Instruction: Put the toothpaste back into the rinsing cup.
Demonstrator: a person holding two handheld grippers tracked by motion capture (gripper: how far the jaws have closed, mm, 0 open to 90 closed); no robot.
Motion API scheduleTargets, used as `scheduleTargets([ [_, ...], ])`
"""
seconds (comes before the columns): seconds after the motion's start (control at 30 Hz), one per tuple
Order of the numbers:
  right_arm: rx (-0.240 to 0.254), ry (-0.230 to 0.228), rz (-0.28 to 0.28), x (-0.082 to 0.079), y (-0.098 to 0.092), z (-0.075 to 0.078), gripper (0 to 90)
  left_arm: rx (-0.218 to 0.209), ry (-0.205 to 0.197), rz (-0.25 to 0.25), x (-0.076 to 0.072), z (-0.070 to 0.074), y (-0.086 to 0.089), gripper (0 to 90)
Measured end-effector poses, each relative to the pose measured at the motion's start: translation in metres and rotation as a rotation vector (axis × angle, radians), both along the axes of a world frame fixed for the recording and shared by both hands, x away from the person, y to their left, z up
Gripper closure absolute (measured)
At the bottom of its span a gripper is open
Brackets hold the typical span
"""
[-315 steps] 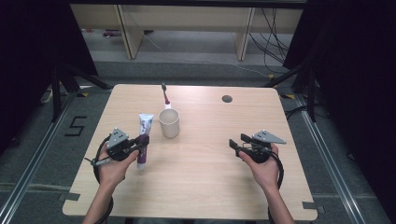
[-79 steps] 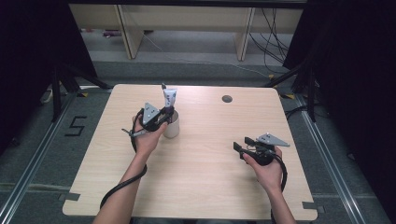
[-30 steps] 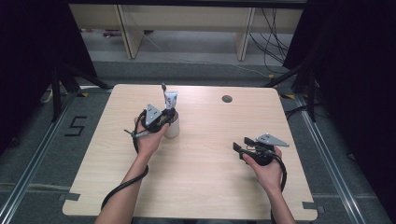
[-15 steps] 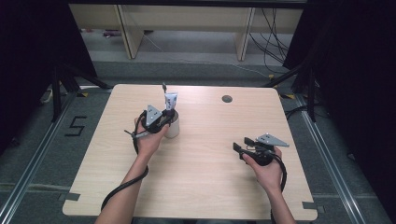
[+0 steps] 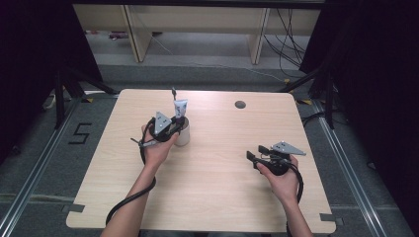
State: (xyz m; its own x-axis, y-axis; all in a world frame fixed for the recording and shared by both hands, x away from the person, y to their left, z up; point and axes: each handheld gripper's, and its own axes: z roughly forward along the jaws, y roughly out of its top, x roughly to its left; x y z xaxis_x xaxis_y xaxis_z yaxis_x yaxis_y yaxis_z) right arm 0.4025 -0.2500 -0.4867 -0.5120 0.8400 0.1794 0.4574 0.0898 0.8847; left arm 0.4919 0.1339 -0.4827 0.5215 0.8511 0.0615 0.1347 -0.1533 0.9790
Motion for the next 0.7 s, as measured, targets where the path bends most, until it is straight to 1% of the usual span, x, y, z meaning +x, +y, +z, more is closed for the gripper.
scheduleTargets([
  [0.13, -0.001, -0.002, -0.004, -0.0002, 0.0004, 0.0004, 40.0, -0.006, 0.003, 0.005, -0.0009, 0.0013, 0.0023, 72.0],
  [0.27, 0.002, 0.000, -0.001, 0.0000, 0.0005, 0.0002, 40.0, -0.002, 0.000, 0.006, -0.0024, 0.0021, 0.0045, 71.5],
  [0.3, 0.007, 0.008, 0.002, -0.0003, 0.0010, 0.0002, 40.0, -0.003, 0.002, 0.007, -0.0026, 0.0023, 0.0050, 71.4],
  [0.33, 0.000, 0.005, 0.005, -0.0002, 0.0007, 0.0003, 40.0, -0.001, 0.002, 0.007, -0.0027, 0.0025, 0.0055, 71.3],
  [0.37, 0.025, 0.024, -0.010, -0.0015, 0.0033, 0.0001, 40.0, -0.002, 0.006, 0.008, -0.0029, 0.0027, 0.0060, 71.2],
  [0.4, 0.033, 0.039, -0.009, -0.0021, 0.0043, 0.0003, 40.0, -0.001, 0.007, 0.008, -0.0030, 0.0028, 0.0063, 71.1],
  [0.43, 0.019, 0.024, -0.006, -0.0010, 0.0039, -0.0005, 40.0, 0.000, 0.007, 0.008, -0.0029, 0.0027, 0.0065, 71.0],
  [0.47, 0.017, 0.036, -0.014, -0.0013, 0.0049, -0.0001, 40.0, 0.000, 0.008, 0.008, -0.0029, 0.0025, 0.0065, 70.8],
  [0.5, -0.005, 0.015, 0.000, -0.0004, 0.0028, -0.0001, 40.0, 0.001, 0.009, 0.008, -0.0029, 0.0023, 0.0066, 70.7],
  [0.53, -0.019, 0.008, 0.003, -0.0002, 0.0018, 0.0004, 40.0, 0.002, 0.010, 0.006, -0.0029, 0.0021, 0.0069, 70.5],
  [0.63, -0.020, 0.007, 0.005, -0.0001, 0.0022, 0.0003, 40.0, 0.001, 0.014, 0.010, -0.0032, 0.0011, 0.0071, 70.4],
  [0.67, -0.002, 0.020, 0.004, 0.0003, 0.0041, -0.0006, 40.0, 0.002, 0.014, 0.011, -0.0032, 0.0009, 0.0074, 70.3],
  [0.7, -0.010, 0.021, -0.008, 0.0000, 0.0043, 0.0001, 40.0, 0.002, 0.014, 0.011, -0.0033, 0.0009, 0.0075, 70.3],
])
